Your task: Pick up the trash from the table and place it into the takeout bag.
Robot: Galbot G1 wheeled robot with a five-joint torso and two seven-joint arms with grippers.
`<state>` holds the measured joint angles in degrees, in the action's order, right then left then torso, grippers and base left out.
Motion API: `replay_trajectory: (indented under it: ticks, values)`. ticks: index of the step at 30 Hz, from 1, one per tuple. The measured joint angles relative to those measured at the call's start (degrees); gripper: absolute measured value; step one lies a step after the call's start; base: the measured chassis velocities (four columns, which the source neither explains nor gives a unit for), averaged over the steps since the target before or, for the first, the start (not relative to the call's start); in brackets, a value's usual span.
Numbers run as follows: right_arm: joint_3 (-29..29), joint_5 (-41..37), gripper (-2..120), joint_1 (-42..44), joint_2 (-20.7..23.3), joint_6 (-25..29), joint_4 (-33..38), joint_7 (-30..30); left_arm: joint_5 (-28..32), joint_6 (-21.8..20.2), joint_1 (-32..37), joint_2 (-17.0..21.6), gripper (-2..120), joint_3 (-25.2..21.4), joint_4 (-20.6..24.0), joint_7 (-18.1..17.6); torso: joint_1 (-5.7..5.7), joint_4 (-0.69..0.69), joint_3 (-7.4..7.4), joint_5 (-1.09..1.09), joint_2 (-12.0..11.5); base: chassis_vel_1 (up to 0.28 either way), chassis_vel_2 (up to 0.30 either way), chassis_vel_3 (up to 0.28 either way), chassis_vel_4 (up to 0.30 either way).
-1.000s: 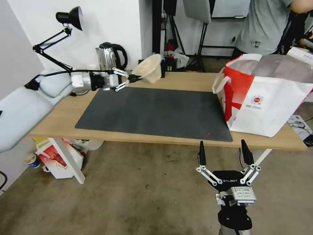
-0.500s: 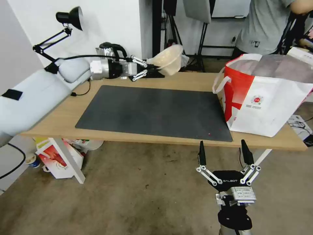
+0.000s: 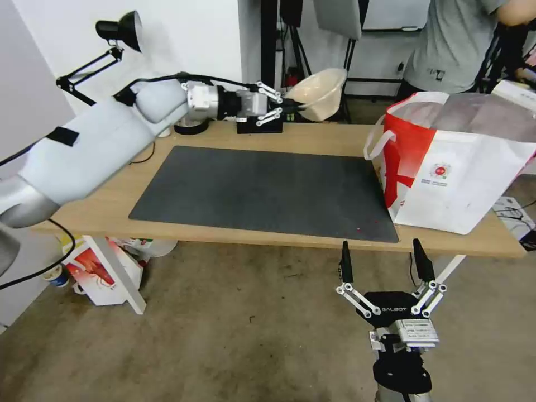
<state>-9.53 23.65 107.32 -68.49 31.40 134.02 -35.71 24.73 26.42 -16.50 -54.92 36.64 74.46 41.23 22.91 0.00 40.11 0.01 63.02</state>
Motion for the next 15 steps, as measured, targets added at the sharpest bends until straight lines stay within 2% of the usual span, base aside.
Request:
replay_trajectory:
  ticks: [6, 9, 15]
  values:
    - [0.0, 0.0, 100, 0.0, 0.0, 0.0, 0.0, 0.0, -0.2, -0.2, -0.5, -4.2, 0, 0.2, -2.0, -0.1, 0.0, 0.0, 0.0, -0.01, 0.0, 0.0, 0.0, 0.0, 0.0]
    - [0.0, 0.0, 100, 0.0, 0.0, 0.0, 0.0, 0.0, -0.6, -0.3, -0.8, -7.6, 0, 0.1, -3.6, -0.8, 0.0, 0.0, 0.0, 0.0, 0.0, 0.0, 0.0, 0.0, 0.0]
    - [0.0, 0.0, 100, 0.0, 0.0, 0.0, 0.0, 0.0, -1.4, -0.3, -1.3, -10.6, 0, 0.1, -5.6, -1.8, 0.01, 0.0, 0.0, 0.0, 0.0, 0.0, 0.0, 0.0, 0.0]
